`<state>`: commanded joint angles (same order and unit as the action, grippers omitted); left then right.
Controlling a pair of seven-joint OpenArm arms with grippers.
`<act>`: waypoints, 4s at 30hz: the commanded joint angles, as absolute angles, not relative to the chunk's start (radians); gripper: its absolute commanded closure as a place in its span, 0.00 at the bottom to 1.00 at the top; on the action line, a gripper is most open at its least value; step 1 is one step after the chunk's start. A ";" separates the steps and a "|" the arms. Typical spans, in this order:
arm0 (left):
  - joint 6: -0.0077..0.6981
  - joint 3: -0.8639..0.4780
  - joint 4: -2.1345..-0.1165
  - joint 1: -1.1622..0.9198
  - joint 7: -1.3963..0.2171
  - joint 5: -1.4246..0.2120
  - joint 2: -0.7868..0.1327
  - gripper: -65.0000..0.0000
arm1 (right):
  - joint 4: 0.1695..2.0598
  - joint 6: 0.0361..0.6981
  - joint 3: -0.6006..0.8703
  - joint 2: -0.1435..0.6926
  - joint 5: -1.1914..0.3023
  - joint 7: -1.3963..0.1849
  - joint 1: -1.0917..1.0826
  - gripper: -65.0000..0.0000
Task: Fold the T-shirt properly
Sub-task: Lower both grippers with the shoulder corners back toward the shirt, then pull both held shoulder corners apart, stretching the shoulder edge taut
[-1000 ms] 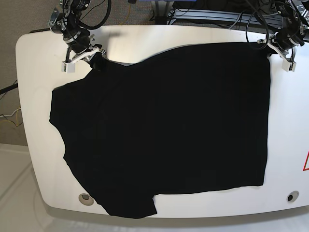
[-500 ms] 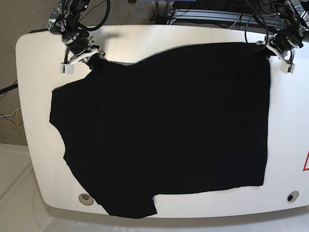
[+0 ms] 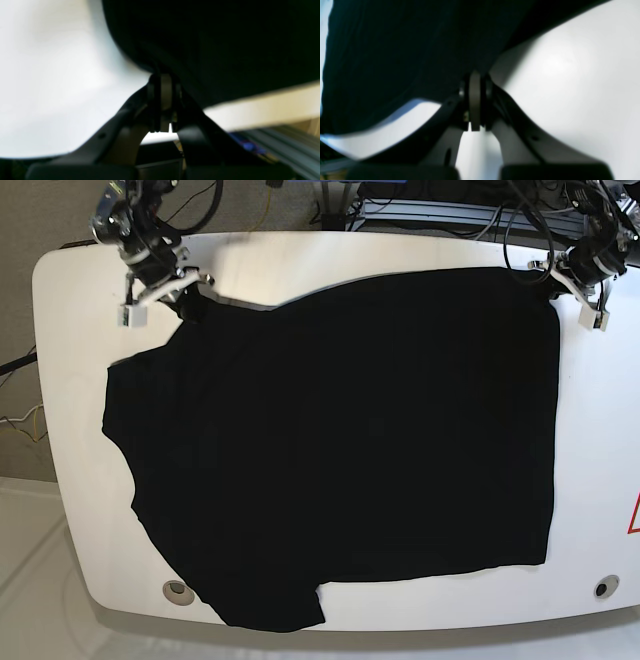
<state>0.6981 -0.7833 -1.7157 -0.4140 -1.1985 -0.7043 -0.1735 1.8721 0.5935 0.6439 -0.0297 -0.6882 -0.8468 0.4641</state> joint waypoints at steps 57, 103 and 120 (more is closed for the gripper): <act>0.698 -0.812 -1.722 -0.195 -1.221 -0.683 -0.123 1.00 | 1.877 0.639 0.707 0.035 -0.900 -0.883 0.287 1.00; 0.698 -0.808 -1.621 0.002 -1.180 -0.568 -0.134 1.00 | 1.524 0.647 0.685 0.109 -0.848 -0.882 -0.067 1.00; 0.676 -0.801 -1.623 0.050 -1.212 -0.570 -0.129 1.00 | 1.509 0.643 0.639 0.122 -0.767 -0.880 -0.106 1.00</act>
<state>0.6762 -0.8014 -1.6231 0.0500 -1.2116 -0.5698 -0.1293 1.5090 0.6432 0.6392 0.1222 -0.7666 -0.8804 -0.1062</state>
